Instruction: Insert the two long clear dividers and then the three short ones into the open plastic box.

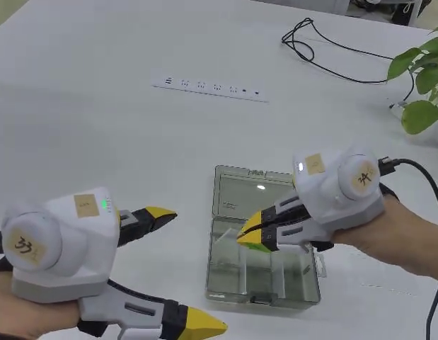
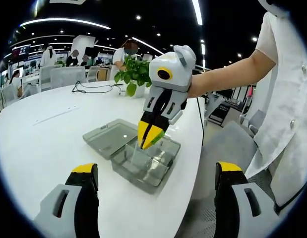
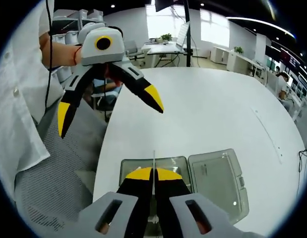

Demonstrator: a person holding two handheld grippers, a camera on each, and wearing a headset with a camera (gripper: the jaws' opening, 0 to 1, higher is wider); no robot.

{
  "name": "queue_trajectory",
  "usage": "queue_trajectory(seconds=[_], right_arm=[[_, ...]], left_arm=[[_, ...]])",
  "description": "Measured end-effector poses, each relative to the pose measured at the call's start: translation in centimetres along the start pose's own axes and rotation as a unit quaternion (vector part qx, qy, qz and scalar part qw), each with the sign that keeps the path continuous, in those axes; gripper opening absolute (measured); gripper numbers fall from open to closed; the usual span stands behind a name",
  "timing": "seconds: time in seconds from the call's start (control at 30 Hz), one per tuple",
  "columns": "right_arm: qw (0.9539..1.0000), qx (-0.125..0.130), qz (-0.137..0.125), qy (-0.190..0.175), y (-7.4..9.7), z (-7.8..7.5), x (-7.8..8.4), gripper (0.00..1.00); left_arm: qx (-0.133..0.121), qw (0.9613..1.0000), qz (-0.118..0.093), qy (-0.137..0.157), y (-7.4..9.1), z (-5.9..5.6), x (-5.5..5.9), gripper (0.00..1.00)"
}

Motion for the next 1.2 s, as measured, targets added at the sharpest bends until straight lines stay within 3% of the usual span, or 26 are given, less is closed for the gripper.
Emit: queue_trajectory(seconds=[0.63,1.2], right_arm=[[0.9986,0.001,0.051,0.013,-3.0,-0.5,1.2,0.02],[0.9946,0.01,0.1,0.026,-4.6,-0.6,2.2,0.03]], left_arm=[[0.0,1.0,0.002,0.003,0.0,-0.1,0.2,1.0],[0.003,1.0,0.004,0.001,-0.1,-0.1,0.3,1.0]])
Point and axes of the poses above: the centre of the closed fingertips' face, and the gripper's own axes: y roughly backward along the fingers, z roughly to its left, x roughly out of its underside, the point moved 4 cm from there along y, roughly backward along the fingers, and after that the axes turned 14 degrees about -y, right-handed, at the moved point
